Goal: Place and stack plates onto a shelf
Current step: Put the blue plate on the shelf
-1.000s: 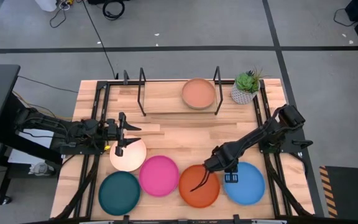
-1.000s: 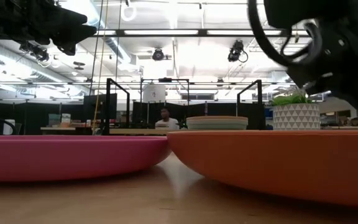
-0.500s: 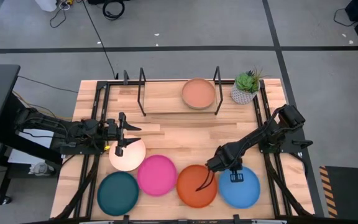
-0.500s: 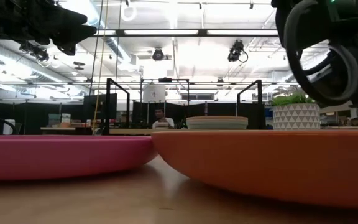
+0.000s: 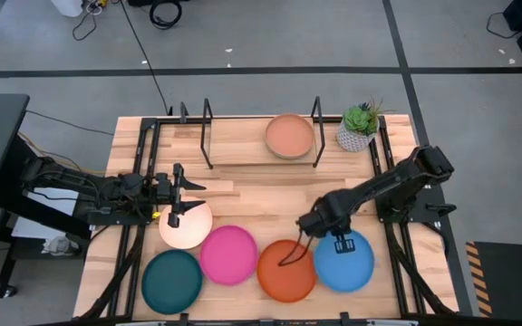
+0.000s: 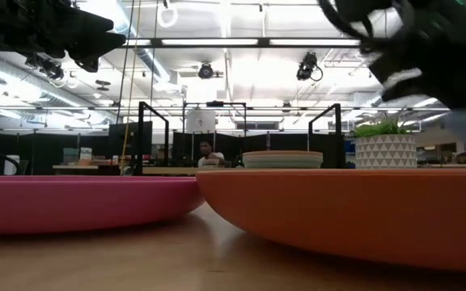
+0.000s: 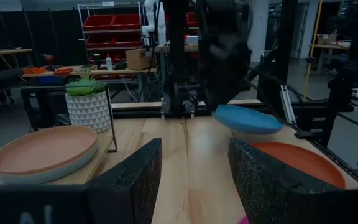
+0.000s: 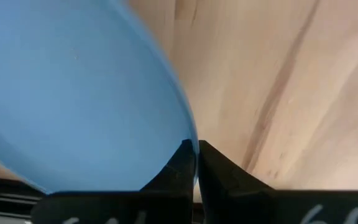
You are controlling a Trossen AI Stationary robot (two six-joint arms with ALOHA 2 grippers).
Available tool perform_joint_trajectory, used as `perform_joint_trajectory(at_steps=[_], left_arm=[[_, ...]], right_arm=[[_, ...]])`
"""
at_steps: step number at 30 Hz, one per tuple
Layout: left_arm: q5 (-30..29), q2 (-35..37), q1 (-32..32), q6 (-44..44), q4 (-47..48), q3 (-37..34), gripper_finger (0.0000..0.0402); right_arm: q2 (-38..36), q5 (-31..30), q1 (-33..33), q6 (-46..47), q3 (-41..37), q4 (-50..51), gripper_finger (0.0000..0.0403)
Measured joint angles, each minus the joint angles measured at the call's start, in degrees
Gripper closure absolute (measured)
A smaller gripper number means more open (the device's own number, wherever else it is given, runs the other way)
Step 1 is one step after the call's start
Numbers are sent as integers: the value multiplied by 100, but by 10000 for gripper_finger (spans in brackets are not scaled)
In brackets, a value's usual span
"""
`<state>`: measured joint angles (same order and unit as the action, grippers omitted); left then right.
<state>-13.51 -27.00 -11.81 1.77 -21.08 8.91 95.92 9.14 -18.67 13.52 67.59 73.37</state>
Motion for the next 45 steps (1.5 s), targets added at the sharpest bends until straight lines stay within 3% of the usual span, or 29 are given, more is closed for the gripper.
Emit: perform_joint_trajectory(at_steps=[9,13,17,34,39,45], left_arm=[[-1,2,1,-8,-9,0,209],[0,0,0,-10,-40,-2,209],[1,2,1,-10,-34,-2,209],[1,2,1,-159,22,-2,209],[1,2,1,-159,62,-2,209],[1,0,0,-83,93,-2,209]], right_arm=[[194,-194,1414,-102,1145,-48,390],[553,-482,2195,-68,1626,-265,389],[986,-403,2752,-526,2249,-483,389],[3651,-163,4453,-2579,6752,304,388],[3598,10,4778,-3106,6474,-490,388],[3619,491,5092,-3073,6503,-907,388]])
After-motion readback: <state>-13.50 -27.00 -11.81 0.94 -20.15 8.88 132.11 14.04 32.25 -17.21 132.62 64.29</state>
